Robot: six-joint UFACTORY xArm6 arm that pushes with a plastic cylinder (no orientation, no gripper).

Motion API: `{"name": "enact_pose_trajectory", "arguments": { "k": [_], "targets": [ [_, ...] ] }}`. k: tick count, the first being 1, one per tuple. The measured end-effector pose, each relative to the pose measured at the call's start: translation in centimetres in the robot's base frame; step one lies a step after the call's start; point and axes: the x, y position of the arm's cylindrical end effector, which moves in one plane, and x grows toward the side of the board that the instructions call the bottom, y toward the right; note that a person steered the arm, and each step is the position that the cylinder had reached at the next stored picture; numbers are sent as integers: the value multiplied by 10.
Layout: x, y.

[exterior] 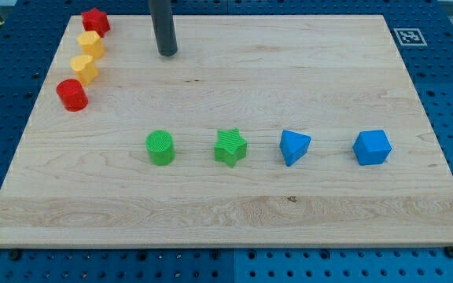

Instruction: Point at the blue cube

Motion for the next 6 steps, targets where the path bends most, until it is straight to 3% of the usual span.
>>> {"name": "enact_pose_trajectory", "arguments": {
  "k": [3, 4, 5, 6],
  "targets": [
    [6, 1],
    [45, 24],
    [62, 78],
    [62, 189]
  ]
}}
